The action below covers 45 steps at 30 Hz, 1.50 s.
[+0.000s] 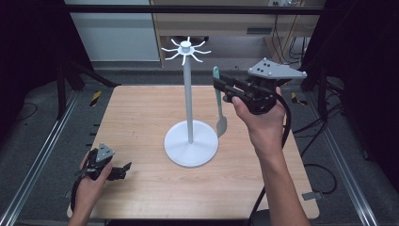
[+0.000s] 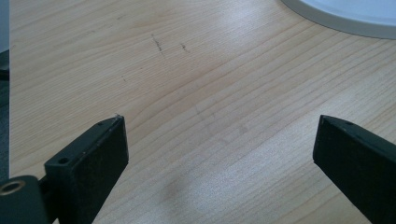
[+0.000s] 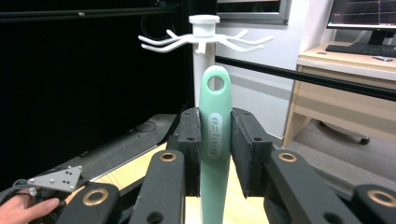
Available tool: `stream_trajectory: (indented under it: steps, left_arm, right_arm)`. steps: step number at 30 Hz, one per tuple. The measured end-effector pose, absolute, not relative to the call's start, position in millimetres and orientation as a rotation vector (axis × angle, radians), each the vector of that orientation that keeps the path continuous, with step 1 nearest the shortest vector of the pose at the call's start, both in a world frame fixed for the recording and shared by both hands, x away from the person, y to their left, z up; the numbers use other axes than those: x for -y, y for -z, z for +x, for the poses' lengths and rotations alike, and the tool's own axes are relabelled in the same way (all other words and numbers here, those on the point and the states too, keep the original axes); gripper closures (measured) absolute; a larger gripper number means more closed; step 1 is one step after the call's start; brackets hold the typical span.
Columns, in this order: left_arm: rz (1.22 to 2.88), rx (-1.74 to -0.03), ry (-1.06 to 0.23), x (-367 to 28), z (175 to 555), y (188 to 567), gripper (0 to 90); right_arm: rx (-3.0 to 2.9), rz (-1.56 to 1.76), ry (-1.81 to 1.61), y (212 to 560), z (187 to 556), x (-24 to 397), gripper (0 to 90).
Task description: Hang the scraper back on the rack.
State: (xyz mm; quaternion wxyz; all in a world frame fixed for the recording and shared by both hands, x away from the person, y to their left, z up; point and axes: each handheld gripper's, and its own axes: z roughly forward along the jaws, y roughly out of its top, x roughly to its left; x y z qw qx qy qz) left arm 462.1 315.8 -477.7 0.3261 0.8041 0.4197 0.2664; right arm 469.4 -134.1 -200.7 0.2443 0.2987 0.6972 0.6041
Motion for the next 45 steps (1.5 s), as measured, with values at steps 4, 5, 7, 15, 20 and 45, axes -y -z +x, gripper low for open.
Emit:
stream_trajectory:
  steps: [4,5,7,15,20,45]
  left_arm:
    - [2.108,-1.100,-0.697,-315.9,462.3,477.6,3.0]
    - [2.109,-1.100,-0.698,-315.8,462.1,477.6,3.1]
    - [2.108,-1.100,-0.698,-315.8,461.9,477.5,3.0]
    - [2.108,-1.100,-0.692,-316.2,462.5,477.8,3.0]
    - [2.109,-1.098,-0.690,-316.1,462.4,477.8,3.0]
    - [2.113,-1.096,-0.687,-315.7,462.8,478.3,3.0]
  right_arm:
    - [-1.901,0.808,-1.651,196.9,468.4,128.6,74.4]
    - [-1.898,0.813,-1.653,196.3,468.8,127.3,74.4]
    - [-1.902,0.805,-1.653,194.9,469.9,124.7,74.4]
    - [-1.907,0.793,-1.647,189.7,475.0,114.1,74.4]
    - [-1.913,0.796,-1.640,189.3,478.6,109.3,74.4]
    - [-1.929,0.810,-1.614,188.2,489.7,102.0,74.4]
